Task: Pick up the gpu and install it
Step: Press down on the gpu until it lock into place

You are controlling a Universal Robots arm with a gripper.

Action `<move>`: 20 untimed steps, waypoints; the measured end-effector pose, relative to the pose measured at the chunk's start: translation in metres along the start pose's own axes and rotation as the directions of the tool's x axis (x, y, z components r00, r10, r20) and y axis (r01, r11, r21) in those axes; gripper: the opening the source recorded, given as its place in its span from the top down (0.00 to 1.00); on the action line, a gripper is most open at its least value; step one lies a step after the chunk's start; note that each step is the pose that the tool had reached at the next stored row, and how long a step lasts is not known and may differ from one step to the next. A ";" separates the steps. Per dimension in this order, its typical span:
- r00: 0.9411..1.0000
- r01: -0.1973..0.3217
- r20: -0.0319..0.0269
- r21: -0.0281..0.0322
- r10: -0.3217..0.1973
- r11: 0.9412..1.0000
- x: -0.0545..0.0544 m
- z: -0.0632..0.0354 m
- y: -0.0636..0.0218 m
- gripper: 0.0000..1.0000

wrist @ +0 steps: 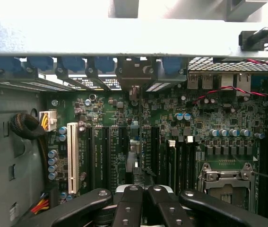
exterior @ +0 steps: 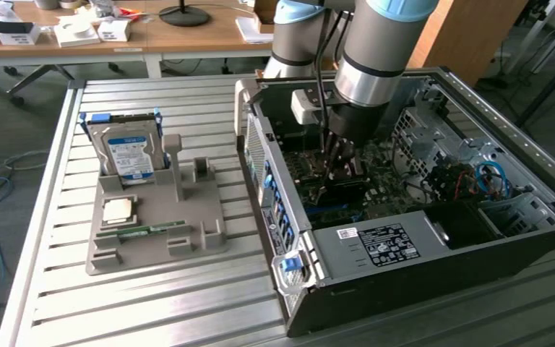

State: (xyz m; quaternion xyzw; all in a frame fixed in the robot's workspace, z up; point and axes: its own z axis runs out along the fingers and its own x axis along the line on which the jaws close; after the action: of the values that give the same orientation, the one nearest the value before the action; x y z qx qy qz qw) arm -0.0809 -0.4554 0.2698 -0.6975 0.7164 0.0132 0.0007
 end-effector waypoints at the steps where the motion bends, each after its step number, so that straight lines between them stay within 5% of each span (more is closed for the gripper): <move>1: 1.000 0.000 0.000 0.000 0.000 1.000 0.000 0.0001 0.0000 0.89; 20: 1.000 0.000 0.000 0.000 0.000 1.000 -0.002 0.0012 0.0001 0.89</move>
State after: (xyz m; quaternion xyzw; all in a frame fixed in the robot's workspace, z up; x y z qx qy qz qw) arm -0.0810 -0.4536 0.2686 -0.6975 0.7164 0.0134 0.0008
